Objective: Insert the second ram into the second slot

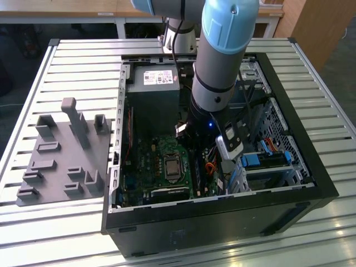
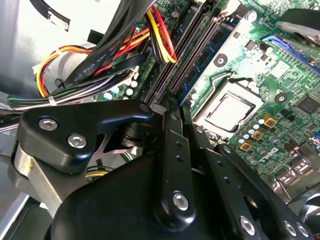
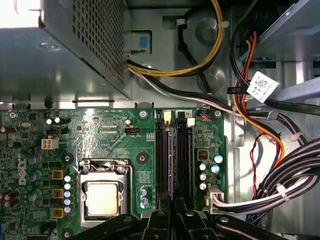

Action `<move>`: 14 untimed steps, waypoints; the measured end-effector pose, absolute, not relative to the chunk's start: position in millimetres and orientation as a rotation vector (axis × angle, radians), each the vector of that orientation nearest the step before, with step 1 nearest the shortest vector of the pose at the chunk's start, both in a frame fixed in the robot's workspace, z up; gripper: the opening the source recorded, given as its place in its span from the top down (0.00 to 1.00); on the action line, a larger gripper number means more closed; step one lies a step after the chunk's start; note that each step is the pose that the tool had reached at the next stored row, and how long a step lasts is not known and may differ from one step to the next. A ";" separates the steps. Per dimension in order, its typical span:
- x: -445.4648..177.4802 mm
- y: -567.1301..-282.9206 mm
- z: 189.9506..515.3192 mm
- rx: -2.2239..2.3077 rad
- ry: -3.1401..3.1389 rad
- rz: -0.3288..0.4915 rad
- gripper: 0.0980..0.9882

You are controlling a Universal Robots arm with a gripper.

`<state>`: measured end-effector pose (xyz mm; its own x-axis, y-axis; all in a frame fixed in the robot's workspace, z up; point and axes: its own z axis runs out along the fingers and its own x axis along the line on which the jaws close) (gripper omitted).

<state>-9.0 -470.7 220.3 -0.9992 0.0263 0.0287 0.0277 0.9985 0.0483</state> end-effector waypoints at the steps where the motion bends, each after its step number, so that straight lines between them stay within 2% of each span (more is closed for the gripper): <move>1: -9.0 -470.7 219.9 -0.042 -3.112 -0.076 0.96; 14: -9.5 -470.7 216.1 -0.042 -3.112 -0.076 0.96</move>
<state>-9.5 -470.7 216.1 -0.9992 0.0263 0.0291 0.0277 0.9984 0.0483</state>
